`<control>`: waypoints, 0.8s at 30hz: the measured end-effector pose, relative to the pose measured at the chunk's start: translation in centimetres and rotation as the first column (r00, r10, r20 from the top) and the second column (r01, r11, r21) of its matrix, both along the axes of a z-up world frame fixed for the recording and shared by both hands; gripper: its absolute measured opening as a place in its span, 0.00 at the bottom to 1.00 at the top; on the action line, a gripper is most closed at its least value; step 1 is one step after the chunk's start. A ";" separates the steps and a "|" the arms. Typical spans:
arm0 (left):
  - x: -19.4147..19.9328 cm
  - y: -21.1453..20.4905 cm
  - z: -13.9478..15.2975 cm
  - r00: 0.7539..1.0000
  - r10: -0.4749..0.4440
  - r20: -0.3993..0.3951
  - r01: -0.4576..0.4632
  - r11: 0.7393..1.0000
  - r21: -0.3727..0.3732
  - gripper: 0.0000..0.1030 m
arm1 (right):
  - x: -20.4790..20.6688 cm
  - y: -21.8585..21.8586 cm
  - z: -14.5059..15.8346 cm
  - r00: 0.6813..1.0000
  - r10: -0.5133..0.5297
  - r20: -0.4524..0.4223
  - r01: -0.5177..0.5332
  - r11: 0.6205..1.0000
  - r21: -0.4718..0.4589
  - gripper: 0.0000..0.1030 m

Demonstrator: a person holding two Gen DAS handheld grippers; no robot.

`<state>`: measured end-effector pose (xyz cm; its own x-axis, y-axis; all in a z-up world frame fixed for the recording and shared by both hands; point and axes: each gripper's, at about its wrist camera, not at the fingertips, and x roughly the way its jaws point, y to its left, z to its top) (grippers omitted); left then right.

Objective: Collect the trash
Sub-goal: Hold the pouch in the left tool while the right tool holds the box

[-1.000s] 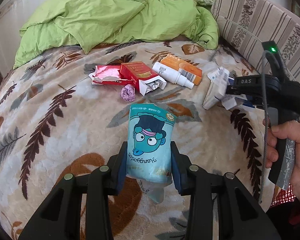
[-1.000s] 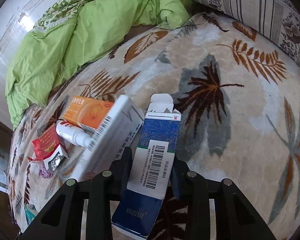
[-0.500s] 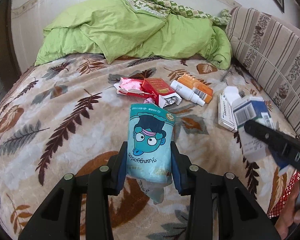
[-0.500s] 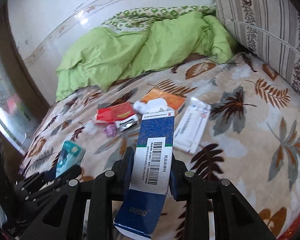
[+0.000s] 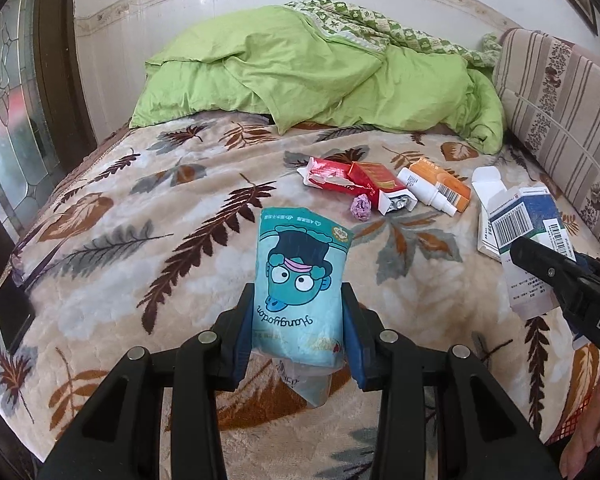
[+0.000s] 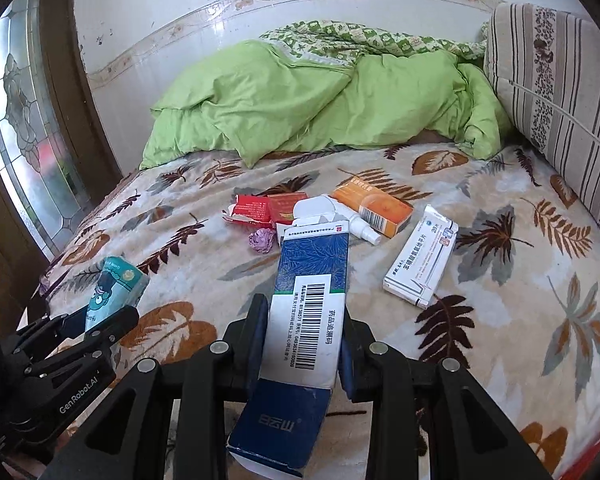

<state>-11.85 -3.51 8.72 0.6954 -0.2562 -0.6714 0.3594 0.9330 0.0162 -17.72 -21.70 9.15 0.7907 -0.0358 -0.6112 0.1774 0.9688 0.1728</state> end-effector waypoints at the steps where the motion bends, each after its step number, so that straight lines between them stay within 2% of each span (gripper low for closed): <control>1: 0.1 0.0 0.0 1.000 0.003 -0.001 -0.003 1.000 -0.002 0.37 | 0.0 0.2 0.1 1.000 0.000 0.006 0.000 1.000 -0.021 0.32; 10: 0.7 -0.4 -0.2 1.000 -0.002 -0.004 0.002 1.000 -0.006 0.38 | 0.3 0.1 -0.1 0.999 -0.035 0.016 0.036 0.997 -0.061 0.32; 14: 1.1 -0.5 -0.3 1.000 0.003 -0.010 -0.003 1.000 -0.010 0.38 | 0.4 0.7 0.0 0.999 -0.023 0.022 0.025 0.996 -0.090 0.32; 17: 1.1 -0.5 -0.4 1.000 0.000 -0.012 0.000 1.000 -0.011 0.37 | 0.5 1.0 0.0 1.000 0.000 0.023 0.002 0.997 -0.078 0.32; 24: 1.1 -0.4 -0.4 1.000 0.000 -0.009 0.000 1.000 -0.010 0.38 | 0.5 2.0 0.1 1.000 0.016 0.006 -0.015 0.988 -0.152 0.32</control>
<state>-10.75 -3.91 8.34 0.6894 -0.2627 -0.6751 0.3592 0.9333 0.0036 -17.24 -19.69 9.28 0.7965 -0.1153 -0.5935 0.1611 0.9866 0.0245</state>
